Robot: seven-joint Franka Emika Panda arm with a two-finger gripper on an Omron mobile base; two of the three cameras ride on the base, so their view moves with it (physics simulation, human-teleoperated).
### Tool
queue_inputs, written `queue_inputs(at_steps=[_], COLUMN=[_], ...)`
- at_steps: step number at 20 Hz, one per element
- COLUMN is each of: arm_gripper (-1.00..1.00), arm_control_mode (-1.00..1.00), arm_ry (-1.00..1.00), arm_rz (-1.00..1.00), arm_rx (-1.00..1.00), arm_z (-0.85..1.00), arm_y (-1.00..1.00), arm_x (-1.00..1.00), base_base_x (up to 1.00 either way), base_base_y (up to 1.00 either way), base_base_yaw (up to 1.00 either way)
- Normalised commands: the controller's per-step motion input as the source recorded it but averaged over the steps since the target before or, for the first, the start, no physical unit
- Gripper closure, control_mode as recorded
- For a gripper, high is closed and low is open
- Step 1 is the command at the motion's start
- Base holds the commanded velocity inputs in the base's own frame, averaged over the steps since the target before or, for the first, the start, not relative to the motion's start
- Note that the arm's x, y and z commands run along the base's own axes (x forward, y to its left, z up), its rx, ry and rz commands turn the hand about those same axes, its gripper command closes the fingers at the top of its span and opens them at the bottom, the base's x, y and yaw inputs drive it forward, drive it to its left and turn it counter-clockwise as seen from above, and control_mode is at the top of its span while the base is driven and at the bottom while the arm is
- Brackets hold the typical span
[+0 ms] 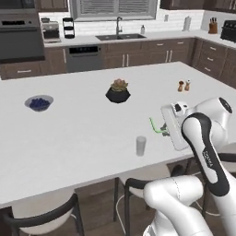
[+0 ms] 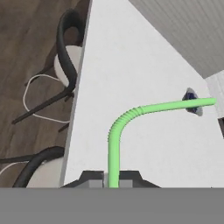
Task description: Take a straw from the drawer in front and place it inside the glass cup on the dining counter.
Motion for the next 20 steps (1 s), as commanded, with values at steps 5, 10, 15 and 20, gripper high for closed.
queue_inputs(at_steps=[5, 10, 15, 20], arm_gripper=[1.00, 1.00, 1.00, 1.00], arm_control_mode=[1.00, -1.00, -1.00, -1.00], arm_ry=[0.00, -0.03, -0.02, 0.00], arm_rz=[0.00, -0.05, -0.02, -0.04], arm_rx=[0.00, 0.04, 0.29, 0.29], arm_z=[0.00, 0.00, 0.15, 0.19], arm_y=[0.00, 0.11, 0.09, 0.17], arm_x=[0.00, 0.17, 0.16, 0.04], base_base_x=[0.49, 0.27, 0.00, 0.00], base_base_y=[0.35, 0.24, 0.00, 0.00], base_base_yaw=[-0.34, -0.12, 0.00, 0.00])
